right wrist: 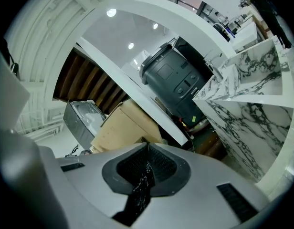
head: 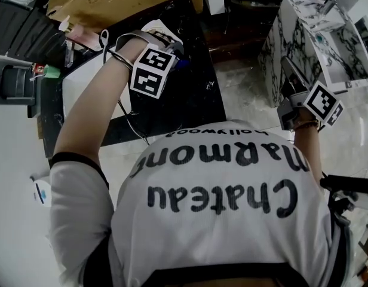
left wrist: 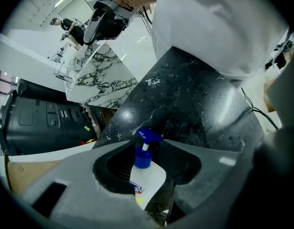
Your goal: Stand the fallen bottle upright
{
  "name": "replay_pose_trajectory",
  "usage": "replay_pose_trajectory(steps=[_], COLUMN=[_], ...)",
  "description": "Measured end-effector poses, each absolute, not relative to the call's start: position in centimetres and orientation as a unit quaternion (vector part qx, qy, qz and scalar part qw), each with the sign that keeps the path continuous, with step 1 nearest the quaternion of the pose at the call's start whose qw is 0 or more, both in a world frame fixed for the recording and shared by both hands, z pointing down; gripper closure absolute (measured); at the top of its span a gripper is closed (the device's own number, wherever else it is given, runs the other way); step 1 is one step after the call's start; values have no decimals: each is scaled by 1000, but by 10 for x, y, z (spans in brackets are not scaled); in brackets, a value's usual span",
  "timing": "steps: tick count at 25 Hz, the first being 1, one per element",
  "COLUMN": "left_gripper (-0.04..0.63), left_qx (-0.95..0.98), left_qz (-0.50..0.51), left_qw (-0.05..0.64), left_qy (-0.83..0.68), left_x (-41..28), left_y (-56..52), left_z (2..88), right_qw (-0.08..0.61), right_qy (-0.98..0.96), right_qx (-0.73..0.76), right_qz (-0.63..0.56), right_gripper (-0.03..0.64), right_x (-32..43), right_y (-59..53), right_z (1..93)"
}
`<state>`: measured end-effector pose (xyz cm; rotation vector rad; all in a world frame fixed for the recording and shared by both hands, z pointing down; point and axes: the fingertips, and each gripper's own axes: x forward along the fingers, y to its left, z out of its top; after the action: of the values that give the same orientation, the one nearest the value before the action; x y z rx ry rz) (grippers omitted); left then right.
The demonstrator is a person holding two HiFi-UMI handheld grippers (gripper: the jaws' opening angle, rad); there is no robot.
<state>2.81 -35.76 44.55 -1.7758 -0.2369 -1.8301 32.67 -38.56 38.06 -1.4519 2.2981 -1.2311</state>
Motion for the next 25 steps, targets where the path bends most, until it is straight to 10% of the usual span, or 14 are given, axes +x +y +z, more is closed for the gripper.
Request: replay_pose_trajectory(steps=[25], left_gripper=[497], left_qx=[-759], left_qz=[-621], left_qw=[193], left_qy=[-7], left_x=[50], left_y=[-370], left_z=[455], right_qw=[67], right_qy=[762], right_qx=[-497], right_qz=[-410], right_gripper=[598], right_x=[326], right_y=[-376], right_z=[382])
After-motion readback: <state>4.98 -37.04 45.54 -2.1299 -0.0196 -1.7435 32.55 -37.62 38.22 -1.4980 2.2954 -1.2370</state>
